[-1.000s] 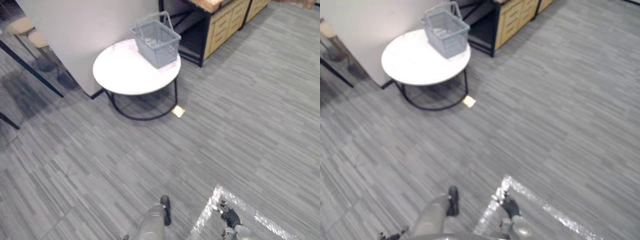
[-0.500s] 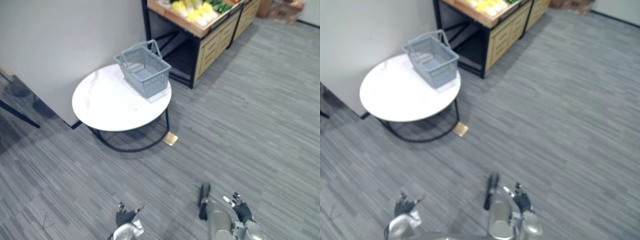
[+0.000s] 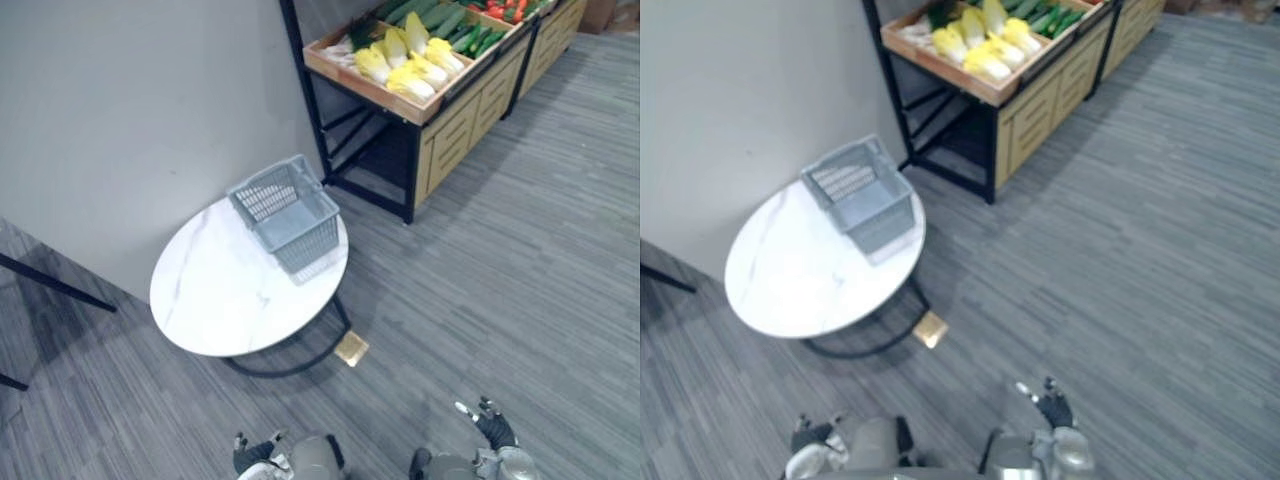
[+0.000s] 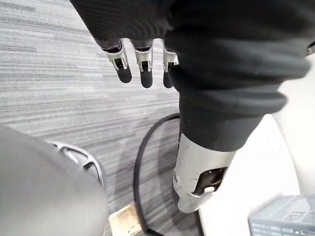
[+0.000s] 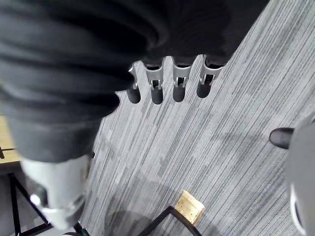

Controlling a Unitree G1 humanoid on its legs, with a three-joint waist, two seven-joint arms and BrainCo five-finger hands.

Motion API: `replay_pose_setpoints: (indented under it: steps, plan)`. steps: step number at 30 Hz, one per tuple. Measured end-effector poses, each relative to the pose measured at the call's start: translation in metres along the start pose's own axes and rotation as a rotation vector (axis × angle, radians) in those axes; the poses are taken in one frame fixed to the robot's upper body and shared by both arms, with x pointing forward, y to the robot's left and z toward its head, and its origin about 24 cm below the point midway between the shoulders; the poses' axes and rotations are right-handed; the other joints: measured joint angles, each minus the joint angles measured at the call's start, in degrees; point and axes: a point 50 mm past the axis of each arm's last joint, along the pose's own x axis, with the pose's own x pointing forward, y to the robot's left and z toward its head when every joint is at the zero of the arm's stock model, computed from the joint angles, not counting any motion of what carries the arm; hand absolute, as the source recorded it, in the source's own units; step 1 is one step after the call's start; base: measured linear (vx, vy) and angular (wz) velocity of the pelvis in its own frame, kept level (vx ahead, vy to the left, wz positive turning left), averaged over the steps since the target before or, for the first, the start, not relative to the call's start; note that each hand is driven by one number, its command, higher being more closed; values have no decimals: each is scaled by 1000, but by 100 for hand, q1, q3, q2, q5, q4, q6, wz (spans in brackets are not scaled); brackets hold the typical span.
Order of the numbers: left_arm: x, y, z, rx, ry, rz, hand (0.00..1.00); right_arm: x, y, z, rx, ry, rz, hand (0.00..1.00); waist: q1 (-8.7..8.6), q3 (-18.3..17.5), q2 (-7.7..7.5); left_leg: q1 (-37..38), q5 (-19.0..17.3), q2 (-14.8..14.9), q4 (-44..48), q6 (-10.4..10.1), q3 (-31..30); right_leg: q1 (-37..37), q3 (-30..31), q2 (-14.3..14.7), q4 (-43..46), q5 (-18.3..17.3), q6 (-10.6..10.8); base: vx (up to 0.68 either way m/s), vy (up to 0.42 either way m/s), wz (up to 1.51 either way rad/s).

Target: Pick vegetable in the basket

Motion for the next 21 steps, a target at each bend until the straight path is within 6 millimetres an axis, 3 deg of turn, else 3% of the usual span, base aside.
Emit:
replay_pose_setpoints:
  steps: [1,3,5,6,7,8,10,11,12,13,15,17,19,21]
  plan:
    - [0,0,0,-3,-1,3,0,0,1,0,6,-3,0,0,0,4,-18,-43,174,-202,-743,51,-2,195,-15,-28,-128,-53,88,479,22,0]
    - [-1,0,-1,-10,4,9,0,-5,0,-4,7,-7,0,0,17,-3,-29,-30,911,-643,-2673,217,-64,667,-51,-12,-408,-234,375,558,92,2]
    - [-1,-1,-1,-14,4,8,0,-7,-1,-6,3,-5,2,0,53,-17,-21,-34,1114,-712,-3058,402,-51,983,-13,38,-471,-418,624,500,177,-17]
    - [0,1,0,-13,4,15,0,-10,1,-11,-4,4,12,0,113,-103,-111,15,1783,-745,-2948,817,-49,1158,64,-38,-453,-549,766,512,199,-24]
    - [0,1,-2,-10,9,16,0,-12,3,-13,-12,9,22,0,126,-173,-181,65,1997,-823,-2961,914,-29,1227,107,-120,-441,-556,775,511,203,-11]
    - [3,8,2,31,-8,23,0,-14,10,-17,-25,15,45,0,127,-309,-442,210,1867,-1117,-3173,950,2,1128,120,-386,-120,-541,790,614,279,13]
    - [5,12,2,41,-6,45,0,-15,17,-18,-28,14,62,0,120,-366,-545,514,1722,-1348,-3348,1015,-52,655,167,-738,1274,-465,822,538,262,27]
    - [6,17,4,33,-9,77,0,-15,22,-17,-14,12,66,0,155,-313,-662,881,1542,-1430,-3402,972,-82,285,290,-1005,2603,-123,736,353,161,17]
    - [7,19,5,42,-7,86,0,-15,24,-17,-14,11,71,0,180,-296,-678,1059,1420,-1449,-3424,937,-122,55,341,-1143,3291,126,649,506,208,28]
    - [8,23,3,84,7,101,0,-15,27,-15,-47,-9,89,0,138,-308,-677,1387,1117,-1458,-3399,862,-314,-553,387,-1381,4870,183,566,321,102,32]
    - [8,24,2,105,15,113,0,-15,27,-10,-49,-39,86,0,5,-312,-687,1790,888,-1464,-3426,845,-619,-1118,333,-1460,5716,87,491,427,89,68]
    - [7,20,1,126,13,93,0,-14,27,-5,-47,-57,82,0,-61,-305,-673,2078,779,-1458,-3404,757,-856,-1709,277,-1521,5566,-104,493,511,30,81]
    - [6,18,0,127,15,90,0,-13,26,-2,-46,-66,73,0,-122,-304,-652,2272,730,-1454,-3435,676,-1070,-1976,281,-1472,4837,-245,525,391,-31,74]
    - [5,15,0,135,5,73,0,-11,24,-1,-41,-63,59,0,-122,-289,-614,2463,562,-1388,-3427,400,-1384,-2089,897,-1062,2791,-192,596,471,-139,86]
